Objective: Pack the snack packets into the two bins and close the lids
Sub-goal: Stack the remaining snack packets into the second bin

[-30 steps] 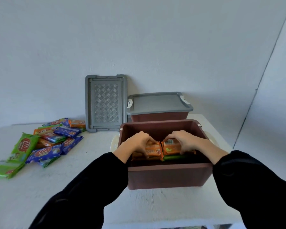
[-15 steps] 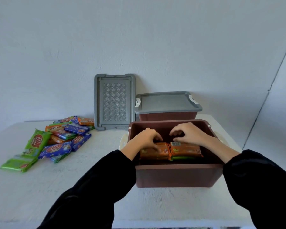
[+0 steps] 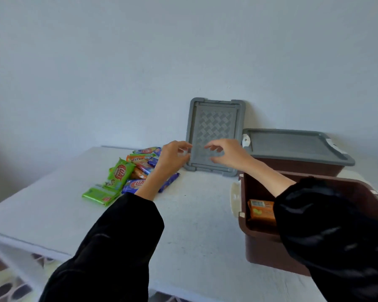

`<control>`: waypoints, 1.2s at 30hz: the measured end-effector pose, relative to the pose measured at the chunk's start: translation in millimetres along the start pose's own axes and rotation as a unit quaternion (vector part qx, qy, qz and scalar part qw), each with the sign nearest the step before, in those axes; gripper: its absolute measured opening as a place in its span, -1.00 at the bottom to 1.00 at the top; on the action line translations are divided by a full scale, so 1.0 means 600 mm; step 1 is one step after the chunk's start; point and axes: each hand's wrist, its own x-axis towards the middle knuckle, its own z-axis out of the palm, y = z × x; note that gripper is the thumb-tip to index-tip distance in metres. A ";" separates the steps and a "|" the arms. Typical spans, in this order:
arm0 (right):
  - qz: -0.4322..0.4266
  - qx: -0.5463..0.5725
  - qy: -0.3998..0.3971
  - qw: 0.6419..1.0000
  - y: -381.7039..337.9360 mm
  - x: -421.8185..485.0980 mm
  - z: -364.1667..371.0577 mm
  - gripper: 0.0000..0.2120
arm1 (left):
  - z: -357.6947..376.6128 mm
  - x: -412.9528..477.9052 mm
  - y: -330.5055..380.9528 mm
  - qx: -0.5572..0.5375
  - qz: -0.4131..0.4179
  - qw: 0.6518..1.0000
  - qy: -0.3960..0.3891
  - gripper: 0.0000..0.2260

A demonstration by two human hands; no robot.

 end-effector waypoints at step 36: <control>-0.050 -0.095 -0.179 0.978 -0.115 0.132 0.369 -0.51 | -0.091 -0.009 -0.416 0.115 -0.155 0.980 0.055 -0.31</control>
